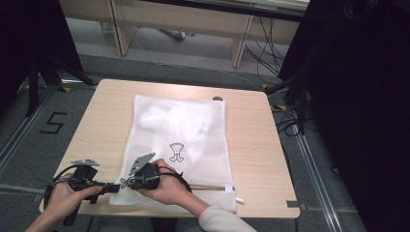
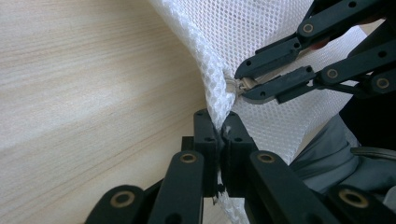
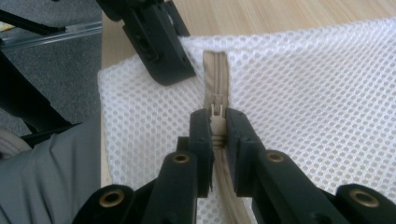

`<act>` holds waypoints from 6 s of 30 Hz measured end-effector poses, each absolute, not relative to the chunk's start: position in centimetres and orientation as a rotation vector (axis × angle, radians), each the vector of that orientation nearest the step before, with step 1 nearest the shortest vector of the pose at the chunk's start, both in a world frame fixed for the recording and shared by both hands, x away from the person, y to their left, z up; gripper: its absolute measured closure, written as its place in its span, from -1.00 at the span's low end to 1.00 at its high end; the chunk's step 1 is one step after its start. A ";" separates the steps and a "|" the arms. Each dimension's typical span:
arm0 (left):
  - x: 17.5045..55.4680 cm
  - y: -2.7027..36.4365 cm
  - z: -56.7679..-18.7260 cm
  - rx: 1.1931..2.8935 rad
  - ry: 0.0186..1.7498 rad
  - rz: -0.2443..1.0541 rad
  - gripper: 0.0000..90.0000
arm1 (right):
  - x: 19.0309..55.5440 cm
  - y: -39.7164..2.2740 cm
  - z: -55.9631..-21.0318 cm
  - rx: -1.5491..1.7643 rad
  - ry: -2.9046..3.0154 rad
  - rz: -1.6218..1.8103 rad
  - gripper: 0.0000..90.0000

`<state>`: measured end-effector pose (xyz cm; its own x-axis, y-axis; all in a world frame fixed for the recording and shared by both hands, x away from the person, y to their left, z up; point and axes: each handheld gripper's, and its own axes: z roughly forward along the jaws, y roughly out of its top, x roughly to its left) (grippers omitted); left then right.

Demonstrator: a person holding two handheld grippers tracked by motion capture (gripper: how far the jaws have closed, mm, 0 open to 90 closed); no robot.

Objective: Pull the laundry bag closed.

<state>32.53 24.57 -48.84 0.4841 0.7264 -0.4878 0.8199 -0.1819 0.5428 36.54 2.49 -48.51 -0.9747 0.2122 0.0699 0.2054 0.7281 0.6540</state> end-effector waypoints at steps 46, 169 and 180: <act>32.5 24.5 -48.8 1.921 1.286 -0.111 0.91 | 36.4 1.2 -48.7 0.365 2.937 1.057 0.84; 32.6 25.0 -48.9 1.931 1.309 -0.067 0.90 | 36.8 -4.2 -48.7 0.441 2.981 0.935 0.84; 32.6 25.0 -48.9 1.931 1.310 -0.065 0.90 | 36.8 -4.8 -48.6 0.455 2.977 0.937 0.84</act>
